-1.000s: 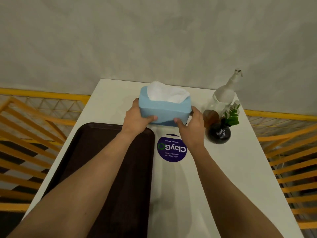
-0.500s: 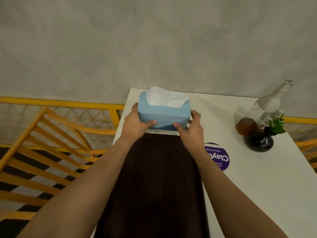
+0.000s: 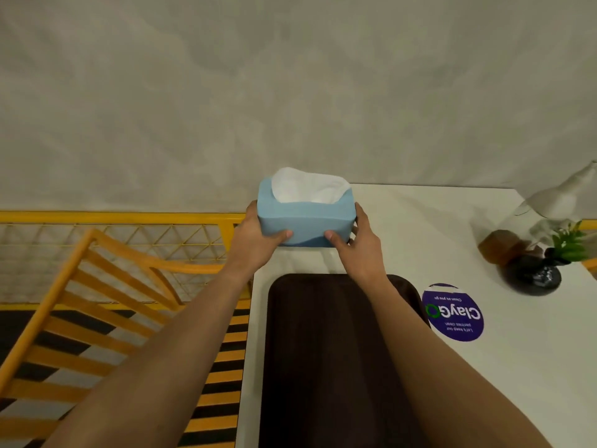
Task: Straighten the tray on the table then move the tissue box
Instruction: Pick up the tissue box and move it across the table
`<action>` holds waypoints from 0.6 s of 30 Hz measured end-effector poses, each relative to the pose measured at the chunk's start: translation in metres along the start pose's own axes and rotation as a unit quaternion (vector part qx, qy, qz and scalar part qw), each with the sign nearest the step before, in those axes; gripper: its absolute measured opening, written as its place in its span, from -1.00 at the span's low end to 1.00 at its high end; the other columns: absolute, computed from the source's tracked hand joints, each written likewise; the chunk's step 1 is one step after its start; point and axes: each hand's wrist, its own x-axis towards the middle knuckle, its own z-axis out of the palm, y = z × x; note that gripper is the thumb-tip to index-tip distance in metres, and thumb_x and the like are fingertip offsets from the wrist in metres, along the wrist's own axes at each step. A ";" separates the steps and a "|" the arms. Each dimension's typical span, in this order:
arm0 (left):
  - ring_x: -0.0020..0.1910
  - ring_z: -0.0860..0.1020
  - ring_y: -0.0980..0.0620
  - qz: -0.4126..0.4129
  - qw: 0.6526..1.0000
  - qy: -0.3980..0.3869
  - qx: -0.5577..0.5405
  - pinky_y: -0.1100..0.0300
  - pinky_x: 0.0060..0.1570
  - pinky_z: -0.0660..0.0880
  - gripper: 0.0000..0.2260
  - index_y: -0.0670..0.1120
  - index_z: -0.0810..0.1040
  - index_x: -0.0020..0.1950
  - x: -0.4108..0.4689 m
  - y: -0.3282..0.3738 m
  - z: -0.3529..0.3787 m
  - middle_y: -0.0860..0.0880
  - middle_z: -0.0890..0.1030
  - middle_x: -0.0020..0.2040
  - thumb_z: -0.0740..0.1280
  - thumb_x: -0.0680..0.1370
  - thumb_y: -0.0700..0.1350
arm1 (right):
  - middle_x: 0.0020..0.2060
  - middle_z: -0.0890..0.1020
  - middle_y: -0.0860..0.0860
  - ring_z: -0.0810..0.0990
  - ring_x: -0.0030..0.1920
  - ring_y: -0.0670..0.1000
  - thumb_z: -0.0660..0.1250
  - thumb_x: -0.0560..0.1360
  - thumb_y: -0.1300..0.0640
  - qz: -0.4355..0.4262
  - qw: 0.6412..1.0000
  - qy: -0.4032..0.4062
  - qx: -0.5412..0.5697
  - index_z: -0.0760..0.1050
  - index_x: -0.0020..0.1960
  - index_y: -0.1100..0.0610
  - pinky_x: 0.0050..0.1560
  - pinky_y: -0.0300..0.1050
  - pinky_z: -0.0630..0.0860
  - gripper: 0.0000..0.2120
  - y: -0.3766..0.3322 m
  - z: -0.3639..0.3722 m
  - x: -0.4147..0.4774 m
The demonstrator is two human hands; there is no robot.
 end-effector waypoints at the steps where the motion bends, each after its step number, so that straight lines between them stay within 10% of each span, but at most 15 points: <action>1: 0.10 0.49 0.09 -0.003 1.000 -0.001 -0.003 0.48 -0.23 0.36 -0.30 0.00 0.32 0.47 0.005 -0.002 0.000 0.11 0.50 0.15 0.57 0.42 0.02 | 0.32 0.49 -0.17 0.48 0.21 -0.14 0.46 0.50 -0.16 0.000 1.000 -0.002 -0.003 0.14 0.59 -0.09 0.14 -0.32 0.48 -0.22 0.000 0.002 0.005; 18: 0.33 0.49 -0.11 -0.022 0.999 -0.042 0.016 0.12 0.16 0.48 -0.26 -0.05 0.25 0.55 0.099 -0.057 0.028 -0.07 0.53 0.36 0.54 0.46 -0.16 | 0.27 0.46 -0.21 0.55 0.27 0.03 0.48 0.48 -0.19 0.002 0.999 -0.039 -0.018 0.20 0.57 -0.02 0.19 -0.12 0.52 -0.21 0.051 0.037 0.104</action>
